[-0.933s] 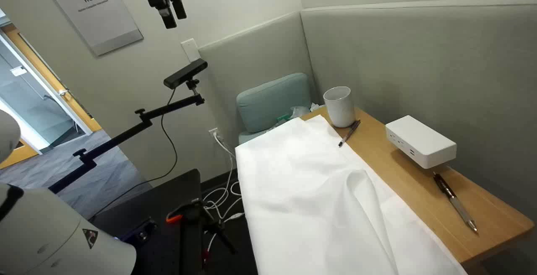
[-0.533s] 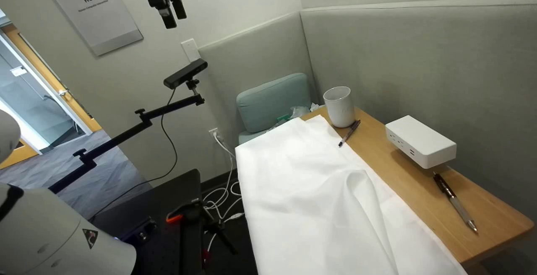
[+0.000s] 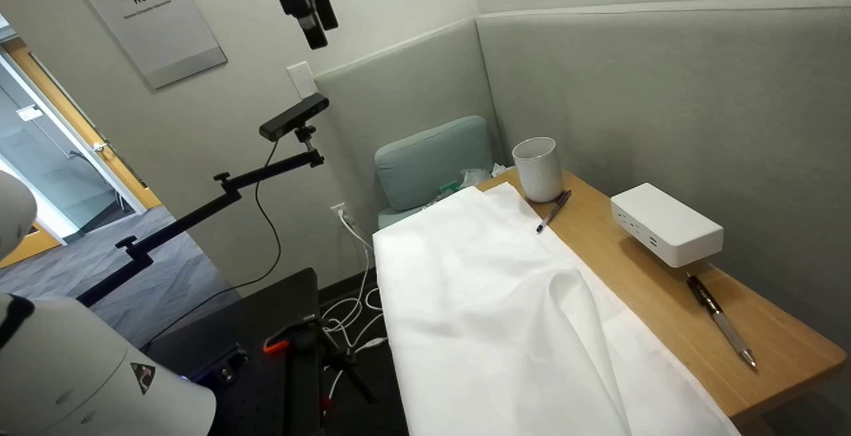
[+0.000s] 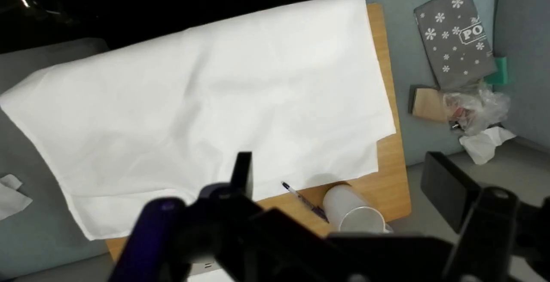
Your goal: Fold the cloth
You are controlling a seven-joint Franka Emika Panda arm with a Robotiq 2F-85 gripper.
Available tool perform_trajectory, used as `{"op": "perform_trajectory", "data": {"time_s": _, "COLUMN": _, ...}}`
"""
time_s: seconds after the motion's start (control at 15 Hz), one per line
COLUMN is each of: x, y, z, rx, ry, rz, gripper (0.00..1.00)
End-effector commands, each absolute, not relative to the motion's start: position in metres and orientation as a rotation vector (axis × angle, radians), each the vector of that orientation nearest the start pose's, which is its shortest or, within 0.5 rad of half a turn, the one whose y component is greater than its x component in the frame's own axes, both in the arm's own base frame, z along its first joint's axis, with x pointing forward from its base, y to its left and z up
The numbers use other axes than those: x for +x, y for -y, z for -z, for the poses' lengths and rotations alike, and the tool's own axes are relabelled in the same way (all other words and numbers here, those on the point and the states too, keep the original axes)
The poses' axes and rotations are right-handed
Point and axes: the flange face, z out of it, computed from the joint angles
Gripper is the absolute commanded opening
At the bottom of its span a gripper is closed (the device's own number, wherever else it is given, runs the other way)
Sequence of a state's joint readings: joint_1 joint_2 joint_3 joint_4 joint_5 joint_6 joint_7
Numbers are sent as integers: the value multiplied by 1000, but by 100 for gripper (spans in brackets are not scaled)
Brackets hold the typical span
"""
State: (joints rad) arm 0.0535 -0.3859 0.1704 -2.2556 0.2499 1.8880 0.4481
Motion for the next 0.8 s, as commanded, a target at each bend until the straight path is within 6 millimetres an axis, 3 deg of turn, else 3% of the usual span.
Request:
{"op": "perform_trajectory", "data": {"time_s": 0.0, "x": 451, "y": -71, "z": -480, "rx": -2922, "ry": -480, "rz": -79, "gripper": 100}}
{"op": "perform_trajectory", "data": {"time_s": 0.53, "x": 484, "y": 33, "z": -380, "rx": -2981, "ry": -606, "rz": -225, "gripper": 100}}
{"op": "perform_trajectory", "data": {"time_s": 0.73, "x": 483, "y": 59, "z": -365, "rx": -3112, "ry": -705, "rz": -254, "gripper": 100}}
